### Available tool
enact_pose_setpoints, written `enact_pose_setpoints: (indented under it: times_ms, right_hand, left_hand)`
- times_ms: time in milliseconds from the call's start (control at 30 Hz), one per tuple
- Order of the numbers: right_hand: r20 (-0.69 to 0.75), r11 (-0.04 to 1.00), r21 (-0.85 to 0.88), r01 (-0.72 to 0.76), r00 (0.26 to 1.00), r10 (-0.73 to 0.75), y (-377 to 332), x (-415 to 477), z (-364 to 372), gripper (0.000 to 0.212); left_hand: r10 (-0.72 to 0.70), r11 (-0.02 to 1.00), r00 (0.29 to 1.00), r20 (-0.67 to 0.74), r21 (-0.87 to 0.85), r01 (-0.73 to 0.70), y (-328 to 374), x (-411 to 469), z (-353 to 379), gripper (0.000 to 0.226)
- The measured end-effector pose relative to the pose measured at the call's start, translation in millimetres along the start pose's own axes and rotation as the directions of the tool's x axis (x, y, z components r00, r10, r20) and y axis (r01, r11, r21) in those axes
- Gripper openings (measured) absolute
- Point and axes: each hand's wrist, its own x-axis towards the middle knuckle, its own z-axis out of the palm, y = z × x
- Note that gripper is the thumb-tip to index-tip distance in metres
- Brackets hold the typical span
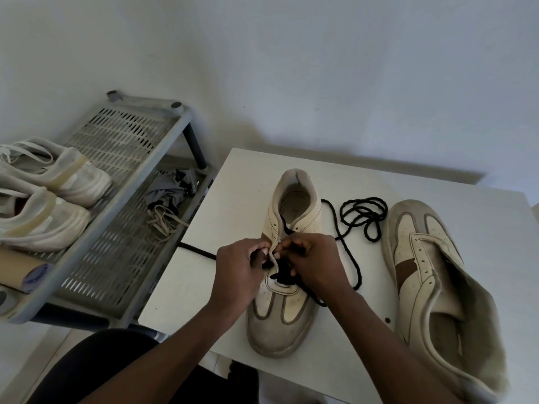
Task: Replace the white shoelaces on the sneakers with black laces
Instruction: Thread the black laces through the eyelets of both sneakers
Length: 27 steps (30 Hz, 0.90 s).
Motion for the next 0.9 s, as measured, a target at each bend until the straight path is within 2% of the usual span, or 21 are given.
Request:
enact_pose_setpoints:
  times_ms: [200,300,400,500,733,900]
  right_hand:
    - [-0.122,0.992,-0.031,0.123,0.984,-0.126,10,-4,6,0.025]
    - [-0.112,0.980,-0.128,0.154,0.979,-0.168,13,-3,8,0.036]
    - [-0.041,0.875,-0.332,0.353,0.921,-0.388,18,-3,6,0.040]
    - [0.018,0.776,-0.410,0.479,0.855,-0.518,24,-2,6,0.030]
    - [-0.047,0.727,-0.499,0.472,0.822,-0.567,27,-2,12,0.022]
    - [-0.073,0.765,-0.452,0.459,0.836,-0.544,32,1,12,0.014]
  left_hand:
    - [0.069,0.996,0.997,0.045,0.061,-0.072,1,1,-3,0.017]
    - [0.081,0.995,0.995,0.052,0.063,-0.084,0,3,-4,0.015]
    - [0.054,0.997,0.997,0.055,0.046,-0.057,0,4,-6,0.016]
    - [0.039,0.998,0.997,0.065,0.042,-0.042,0,4,-7,0.019]
    - [0.005,0.999,0.993,0.117,0.030,-0.009,0,4,-6,0.018]
    - [-0.009,0.999,0.994,0.110,0.032,0.006,0,4,-5,0.005]
